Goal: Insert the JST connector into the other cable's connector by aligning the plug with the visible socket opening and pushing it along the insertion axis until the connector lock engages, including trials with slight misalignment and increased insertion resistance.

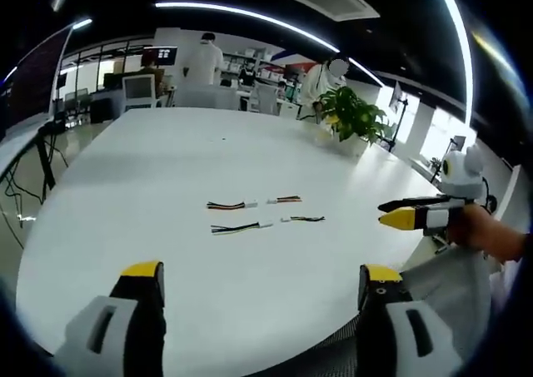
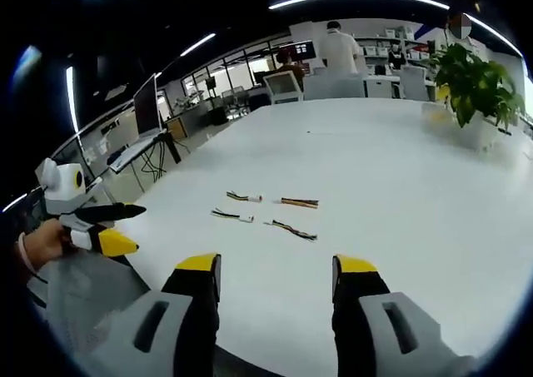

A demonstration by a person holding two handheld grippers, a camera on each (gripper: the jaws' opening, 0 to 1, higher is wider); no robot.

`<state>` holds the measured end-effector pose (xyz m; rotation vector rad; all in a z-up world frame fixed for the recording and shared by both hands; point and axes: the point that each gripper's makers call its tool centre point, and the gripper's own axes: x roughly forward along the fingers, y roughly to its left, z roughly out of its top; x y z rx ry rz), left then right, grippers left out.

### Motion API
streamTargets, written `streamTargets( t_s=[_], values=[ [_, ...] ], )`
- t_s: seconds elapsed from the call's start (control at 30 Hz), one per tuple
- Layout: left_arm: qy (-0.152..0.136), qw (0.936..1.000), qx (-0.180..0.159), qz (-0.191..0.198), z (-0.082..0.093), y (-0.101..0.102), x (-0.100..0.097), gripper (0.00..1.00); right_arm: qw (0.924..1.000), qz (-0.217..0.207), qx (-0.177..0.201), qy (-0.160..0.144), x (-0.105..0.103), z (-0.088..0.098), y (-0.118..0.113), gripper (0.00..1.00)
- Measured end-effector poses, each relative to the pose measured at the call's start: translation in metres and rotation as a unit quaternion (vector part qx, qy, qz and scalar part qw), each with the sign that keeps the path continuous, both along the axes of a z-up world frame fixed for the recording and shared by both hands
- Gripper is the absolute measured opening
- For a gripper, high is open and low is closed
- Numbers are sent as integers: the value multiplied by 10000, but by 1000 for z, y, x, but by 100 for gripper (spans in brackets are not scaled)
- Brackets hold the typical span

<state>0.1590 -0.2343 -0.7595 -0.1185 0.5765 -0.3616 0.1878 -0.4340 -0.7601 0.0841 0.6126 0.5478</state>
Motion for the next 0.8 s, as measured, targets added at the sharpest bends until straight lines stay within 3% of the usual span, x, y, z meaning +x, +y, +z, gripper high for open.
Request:
streamTargets(
  t_s=[0.47,0.6,0.8],
  values=[
    [110,9998,-193,17,-2,2,0,95,9997,173,-168,-40,-2,-2,5,52],
    [93,9997,-215,3,1,1,0,95,9978,464,-391,-274,-4,2,14,64],
    [-174,9991,-134,-357,14,-11,3,96,9971,645,-379,-168,-7,-2,21,86]
  ],
)
